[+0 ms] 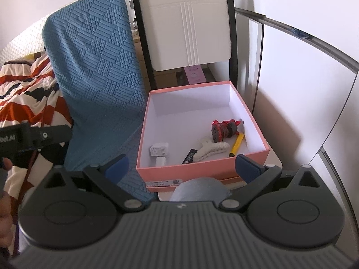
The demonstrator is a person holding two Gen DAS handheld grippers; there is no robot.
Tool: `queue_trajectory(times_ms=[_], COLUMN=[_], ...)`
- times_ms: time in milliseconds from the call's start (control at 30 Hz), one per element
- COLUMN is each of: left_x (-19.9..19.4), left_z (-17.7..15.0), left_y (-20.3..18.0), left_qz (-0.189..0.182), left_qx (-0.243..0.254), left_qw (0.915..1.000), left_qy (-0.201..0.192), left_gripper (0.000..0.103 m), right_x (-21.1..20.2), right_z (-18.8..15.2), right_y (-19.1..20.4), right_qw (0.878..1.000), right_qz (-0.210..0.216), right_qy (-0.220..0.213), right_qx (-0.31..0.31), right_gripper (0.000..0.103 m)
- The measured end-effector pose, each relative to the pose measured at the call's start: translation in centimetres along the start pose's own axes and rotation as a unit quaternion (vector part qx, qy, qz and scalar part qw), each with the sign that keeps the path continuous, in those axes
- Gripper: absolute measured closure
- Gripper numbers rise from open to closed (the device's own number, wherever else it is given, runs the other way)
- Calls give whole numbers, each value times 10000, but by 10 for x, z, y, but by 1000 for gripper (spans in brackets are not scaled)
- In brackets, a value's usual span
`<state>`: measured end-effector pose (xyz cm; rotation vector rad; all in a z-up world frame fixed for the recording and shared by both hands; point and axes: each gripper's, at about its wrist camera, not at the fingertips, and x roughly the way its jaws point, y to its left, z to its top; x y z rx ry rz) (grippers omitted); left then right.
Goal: Organize rigid objects
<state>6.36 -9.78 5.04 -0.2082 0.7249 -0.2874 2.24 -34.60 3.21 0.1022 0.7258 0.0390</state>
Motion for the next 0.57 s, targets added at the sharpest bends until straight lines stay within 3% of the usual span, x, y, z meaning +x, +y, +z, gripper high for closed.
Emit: queue_trajectory(times_ms=[567], left_x=[-1], left_z=[-2], left_y=[-1], left_qz=[-19], left_qx=[22], left_qw=[10000], left_qy=[12], left_gripper=[0], right_x=[-1], right_z=[-2], right_y=[-1], right_qw=[10000], right_qz=[44], right_qy=[28], right_qx=[10], right_gripper=[0])
